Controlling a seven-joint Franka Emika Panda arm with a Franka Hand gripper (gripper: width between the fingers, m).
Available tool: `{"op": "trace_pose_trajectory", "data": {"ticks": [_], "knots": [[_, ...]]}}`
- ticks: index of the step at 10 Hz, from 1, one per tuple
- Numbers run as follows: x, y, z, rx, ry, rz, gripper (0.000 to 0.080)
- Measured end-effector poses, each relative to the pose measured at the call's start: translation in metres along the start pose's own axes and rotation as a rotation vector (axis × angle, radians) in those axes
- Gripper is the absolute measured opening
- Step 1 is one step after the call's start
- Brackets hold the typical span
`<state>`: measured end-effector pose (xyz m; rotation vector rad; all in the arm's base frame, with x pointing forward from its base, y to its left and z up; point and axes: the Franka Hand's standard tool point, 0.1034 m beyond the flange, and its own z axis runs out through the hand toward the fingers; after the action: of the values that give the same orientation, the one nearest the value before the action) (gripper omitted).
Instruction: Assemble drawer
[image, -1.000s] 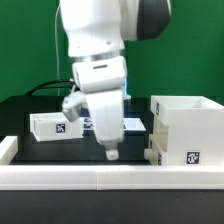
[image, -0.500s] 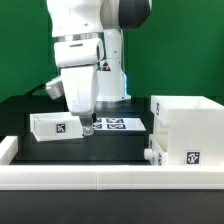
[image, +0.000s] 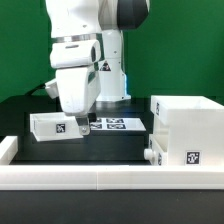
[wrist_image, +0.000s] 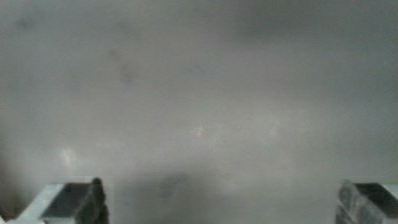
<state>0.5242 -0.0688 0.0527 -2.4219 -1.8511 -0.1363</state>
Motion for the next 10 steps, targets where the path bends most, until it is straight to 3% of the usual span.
{"op": "trace_pose_trajectory", "data": {"ticks": [1,2,3,5,6,10], "knots": [[-0.006,-0.001,0.001,-0.012,0.007,0.136,0.0649],[-0.016,-0.007,-0.001,-0.040,0.008,0.264,0.0649],[-0.024,-0.018,-0.003,-0.053,0.006,0.362,0.0649],[-0.032,-0.034,-0.004,-0.038,0.005,0.600,0.0649],[-0.032,-0.034,-0.003,-0.024,0.006,0.635,0.0649],[-0.029,-0.034,-0.002,-0.022,0.014,0.874,0.0649]]}}
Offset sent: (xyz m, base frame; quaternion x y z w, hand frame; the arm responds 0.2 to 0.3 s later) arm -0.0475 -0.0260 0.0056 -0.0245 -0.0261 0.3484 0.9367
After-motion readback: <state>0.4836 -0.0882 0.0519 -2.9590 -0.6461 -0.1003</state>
